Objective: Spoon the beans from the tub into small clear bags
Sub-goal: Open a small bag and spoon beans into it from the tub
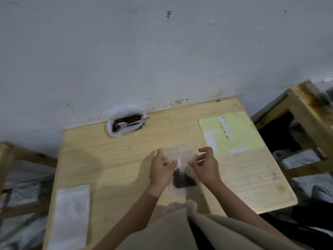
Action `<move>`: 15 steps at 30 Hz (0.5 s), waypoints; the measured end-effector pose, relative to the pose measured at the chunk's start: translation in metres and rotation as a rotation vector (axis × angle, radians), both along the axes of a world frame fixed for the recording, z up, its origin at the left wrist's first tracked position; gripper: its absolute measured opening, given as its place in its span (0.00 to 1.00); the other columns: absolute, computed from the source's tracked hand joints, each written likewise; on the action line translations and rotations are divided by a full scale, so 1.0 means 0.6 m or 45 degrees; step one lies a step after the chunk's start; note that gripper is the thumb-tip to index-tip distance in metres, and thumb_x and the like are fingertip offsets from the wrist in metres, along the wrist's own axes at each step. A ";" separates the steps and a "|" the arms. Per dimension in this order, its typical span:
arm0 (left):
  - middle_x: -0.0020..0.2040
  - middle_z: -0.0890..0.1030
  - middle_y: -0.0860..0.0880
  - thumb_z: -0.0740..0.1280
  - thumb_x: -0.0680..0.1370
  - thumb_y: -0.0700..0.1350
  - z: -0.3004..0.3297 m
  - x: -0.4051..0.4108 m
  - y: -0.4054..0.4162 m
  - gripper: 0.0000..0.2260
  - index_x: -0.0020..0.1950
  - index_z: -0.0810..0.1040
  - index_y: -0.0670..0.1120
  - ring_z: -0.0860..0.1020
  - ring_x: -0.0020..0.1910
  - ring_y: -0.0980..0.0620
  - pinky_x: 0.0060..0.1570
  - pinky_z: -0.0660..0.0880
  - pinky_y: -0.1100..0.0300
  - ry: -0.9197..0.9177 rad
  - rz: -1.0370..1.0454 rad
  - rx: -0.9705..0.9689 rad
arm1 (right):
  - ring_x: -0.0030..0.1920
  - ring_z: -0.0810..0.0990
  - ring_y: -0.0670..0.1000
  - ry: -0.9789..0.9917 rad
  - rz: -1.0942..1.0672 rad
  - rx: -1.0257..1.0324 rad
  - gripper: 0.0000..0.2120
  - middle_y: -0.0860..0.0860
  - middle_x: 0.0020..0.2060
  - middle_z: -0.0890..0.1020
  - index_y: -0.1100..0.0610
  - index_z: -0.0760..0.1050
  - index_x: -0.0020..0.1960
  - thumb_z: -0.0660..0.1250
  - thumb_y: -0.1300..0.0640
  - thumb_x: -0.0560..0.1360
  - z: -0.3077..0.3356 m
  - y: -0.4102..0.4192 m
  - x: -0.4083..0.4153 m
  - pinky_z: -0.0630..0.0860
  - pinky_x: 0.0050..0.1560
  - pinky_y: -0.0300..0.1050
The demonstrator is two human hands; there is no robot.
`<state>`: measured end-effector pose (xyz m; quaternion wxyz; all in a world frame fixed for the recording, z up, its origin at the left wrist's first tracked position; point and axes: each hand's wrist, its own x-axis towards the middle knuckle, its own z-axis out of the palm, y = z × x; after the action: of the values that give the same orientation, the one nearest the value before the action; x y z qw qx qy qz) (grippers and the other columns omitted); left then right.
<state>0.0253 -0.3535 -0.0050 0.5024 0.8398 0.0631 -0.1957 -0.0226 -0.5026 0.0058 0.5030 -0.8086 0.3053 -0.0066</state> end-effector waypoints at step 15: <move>0.74 0.62 0.47 0.67 0.78 0.46 0.022 -0.042 0.050 0.25 0.74 0.65 0.45 0.60 0.73 0.54 0.63 0.59 0.72 -0.258 -0.148 0.169 | 0.60 0.71 0.55 0.066 0.316 -0.536 0.12 0.55 0.58 0.72 0.58 0.74 0.57 0.67 0.60 0.73 -0.007 0.041 -0.009 0.74 0.51 0.47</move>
<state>0.0002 -0.3234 0.0081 0.4375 0.8889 -0.0240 -0.1339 -0.0278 -0.4778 0.0018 0.3125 -0.9268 0.2081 0.0125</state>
